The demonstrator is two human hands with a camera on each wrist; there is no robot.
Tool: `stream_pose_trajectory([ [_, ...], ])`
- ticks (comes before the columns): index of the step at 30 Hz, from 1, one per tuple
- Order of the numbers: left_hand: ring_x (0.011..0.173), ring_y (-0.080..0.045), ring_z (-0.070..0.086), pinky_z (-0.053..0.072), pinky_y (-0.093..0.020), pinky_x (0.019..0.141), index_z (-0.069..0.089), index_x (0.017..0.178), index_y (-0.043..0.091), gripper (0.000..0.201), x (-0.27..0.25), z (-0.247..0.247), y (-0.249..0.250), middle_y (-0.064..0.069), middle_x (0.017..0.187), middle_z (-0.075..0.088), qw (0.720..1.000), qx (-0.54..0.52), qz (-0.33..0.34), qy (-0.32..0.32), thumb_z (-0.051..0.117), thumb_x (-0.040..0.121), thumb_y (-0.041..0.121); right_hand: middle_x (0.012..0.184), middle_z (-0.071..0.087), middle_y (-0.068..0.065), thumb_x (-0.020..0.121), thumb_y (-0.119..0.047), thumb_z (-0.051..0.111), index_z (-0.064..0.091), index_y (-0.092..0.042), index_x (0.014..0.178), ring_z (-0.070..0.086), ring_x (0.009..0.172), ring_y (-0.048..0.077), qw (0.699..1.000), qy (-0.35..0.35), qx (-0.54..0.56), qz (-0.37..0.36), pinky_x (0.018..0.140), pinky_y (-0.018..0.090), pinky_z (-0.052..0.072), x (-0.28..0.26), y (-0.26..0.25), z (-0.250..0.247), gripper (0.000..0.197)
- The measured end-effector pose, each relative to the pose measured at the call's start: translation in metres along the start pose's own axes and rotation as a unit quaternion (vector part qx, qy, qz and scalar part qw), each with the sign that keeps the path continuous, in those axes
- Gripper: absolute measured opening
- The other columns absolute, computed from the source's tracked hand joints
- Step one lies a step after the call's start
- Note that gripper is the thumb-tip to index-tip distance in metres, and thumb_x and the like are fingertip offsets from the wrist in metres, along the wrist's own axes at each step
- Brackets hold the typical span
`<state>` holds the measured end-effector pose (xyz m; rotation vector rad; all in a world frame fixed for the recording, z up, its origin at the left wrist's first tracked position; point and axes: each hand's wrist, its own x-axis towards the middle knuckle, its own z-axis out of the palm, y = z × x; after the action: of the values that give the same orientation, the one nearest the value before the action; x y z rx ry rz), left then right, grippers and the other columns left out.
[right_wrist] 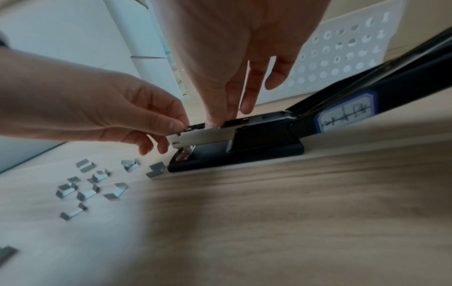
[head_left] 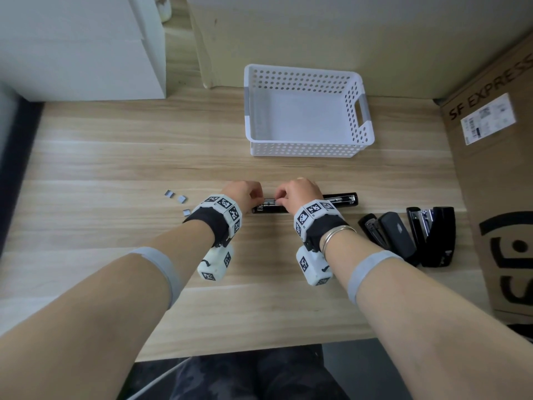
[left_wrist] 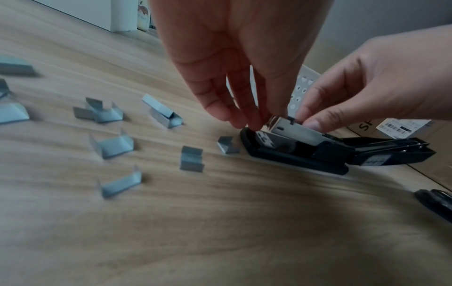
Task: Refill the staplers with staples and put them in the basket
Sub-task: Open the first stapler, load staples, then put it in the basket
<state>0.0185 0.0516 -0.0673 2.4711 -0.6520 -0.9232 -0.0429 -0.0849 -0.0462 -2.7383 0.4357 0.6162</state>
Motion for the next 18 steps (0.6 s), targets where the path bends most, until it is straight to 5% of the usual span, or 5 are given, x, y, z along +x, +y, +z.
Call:
stream_pose_trajectory([
  [9,0.104,-0.032,0.057,0.046,-0.035,0.089,0.059,0.108,0.007,0.022,-0.003,-0.009,-0.017,-0.016,0.114,0.062,0.999,0.038,-0.006,0.0,0.049,0.089,0.01,0.109,0.071,-0.004,0.091,-0.023,0.059,0.068,-0.024,0.107,0.05,0.116,0.02,0.999,0.041,-0.01,0.024,0.096,0.031,0.037,-0.004,0.016,-0.007,0.019],
  [15,0.091,-0.028,0.055,0.046,-0.033,0.085,0.059,0.105,0.007,0.022,-0.012,-0.005,-0.019,-0.014,0.114,0.058,0.994,0.108,-0.005,-0.034,0.055,0.087,0.019,0.11,0.07,-0.005,0.092,-0.025,0.056,0.068,-0.024,0.106,0.049,0.116,0.02,0.999,0.04,-0.005,0.006,0.094,0.032,0.037,-0.003,0.003,0.0,0.018],
  [18,0.101,-0.032,0.057,0.046,-0.035,0.088,0.06,0.106,0.006,0.023,-0.013,-0.002,-0.019,-0.016,0.114,0.059,0.993,0.111,0.001,-0.028,0.056,0.087,0.018,0.111,0.07,-0.004,0.092,-0.026,0.057,0.068,-0.024,0.106,0.048,0.117,0.02,0.999,0.035,-0.006,0.006,0.096,0.033,0.037,-0.003,0.002,0.002,0.018],
])
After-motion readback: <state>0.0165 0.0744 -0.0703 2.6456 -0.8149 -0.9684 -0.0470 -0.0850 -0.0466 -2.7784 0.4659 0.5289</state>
